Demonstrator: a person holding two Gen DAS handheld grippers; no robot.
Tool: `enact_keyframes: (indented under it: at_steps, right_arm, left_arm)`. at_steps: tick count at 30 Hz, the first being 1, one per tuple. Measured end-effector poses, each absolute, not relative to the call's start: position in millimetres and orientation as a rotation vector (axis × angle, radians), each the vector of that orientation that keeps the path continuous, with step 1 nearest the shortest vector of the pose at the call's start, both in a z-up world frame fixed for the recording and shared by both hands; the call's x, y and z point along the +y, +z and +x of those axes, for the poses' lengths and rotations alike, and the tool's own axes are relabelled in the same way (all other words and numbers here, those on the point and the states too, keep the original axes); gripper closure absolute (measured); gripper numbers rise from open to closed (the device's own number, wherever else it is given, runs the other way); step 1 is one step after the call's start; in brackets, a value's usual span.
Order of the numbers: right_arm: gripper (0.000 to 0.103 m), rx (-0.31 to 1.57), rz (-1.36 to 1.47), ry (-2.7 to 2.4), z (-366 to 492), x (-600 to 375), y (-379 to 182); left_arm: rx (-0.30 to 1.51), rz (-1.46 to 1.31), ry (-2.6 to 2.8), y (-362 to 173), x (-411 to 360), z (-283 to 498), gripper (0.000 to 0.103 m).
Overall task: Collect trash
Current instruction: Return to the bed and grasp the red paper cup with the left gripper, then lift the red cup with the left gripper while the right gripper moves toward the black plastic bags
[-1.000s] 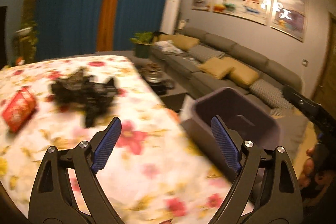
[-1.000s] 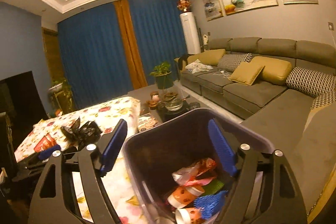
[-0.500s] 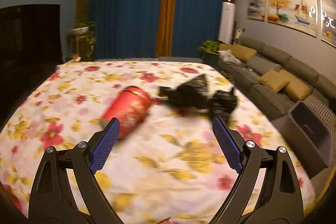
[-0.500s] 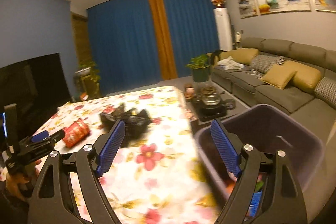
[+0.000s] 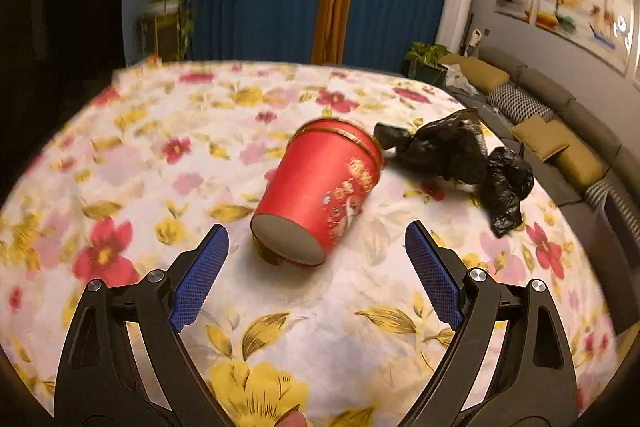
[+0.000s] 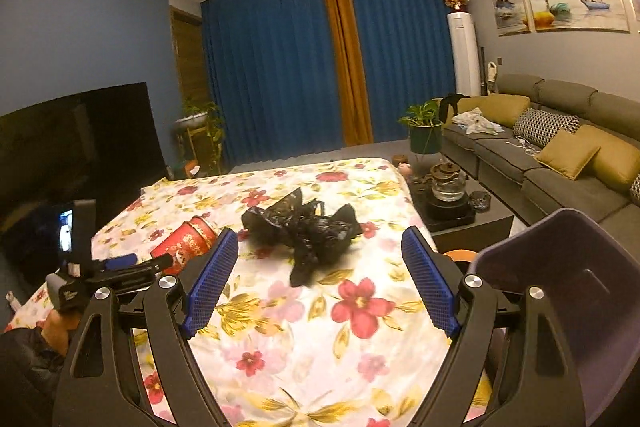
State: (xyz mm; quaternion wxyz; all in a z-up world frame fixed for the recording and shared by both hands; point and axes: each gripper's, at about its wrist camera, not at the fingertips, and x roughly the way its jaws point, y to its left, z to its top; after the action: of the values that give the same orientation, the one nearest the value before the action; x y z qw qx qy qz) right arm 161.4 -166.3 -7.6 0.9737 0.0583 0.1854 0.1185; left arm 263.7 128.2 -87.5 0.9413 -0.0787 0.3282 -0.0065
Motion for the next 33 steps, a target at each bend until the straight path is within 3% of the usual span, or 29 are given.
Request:
enact_keyframes:
  at_steps: [8,15,33]
  right_arm:
    - [0.022,0.399,0.112,0.269,174.9,-149.3,-16.1]
    - [0.022,0.422,0.112,0.277,181.5,-140.7,-21.7]
    - [0.022,0.453,0.116,0.317,178.5,-144.7,-23.1]
  left_arm:
    - [0.722,-0.226,-0.065,-96.1,139.0,283.1,0.019]
    - [0.756,-0.269,-0.143,-102.6,141.7,293.0,0.048]
    - [0.627,-0.183,-0.333,-64.4,104.8,232.5,0.049]
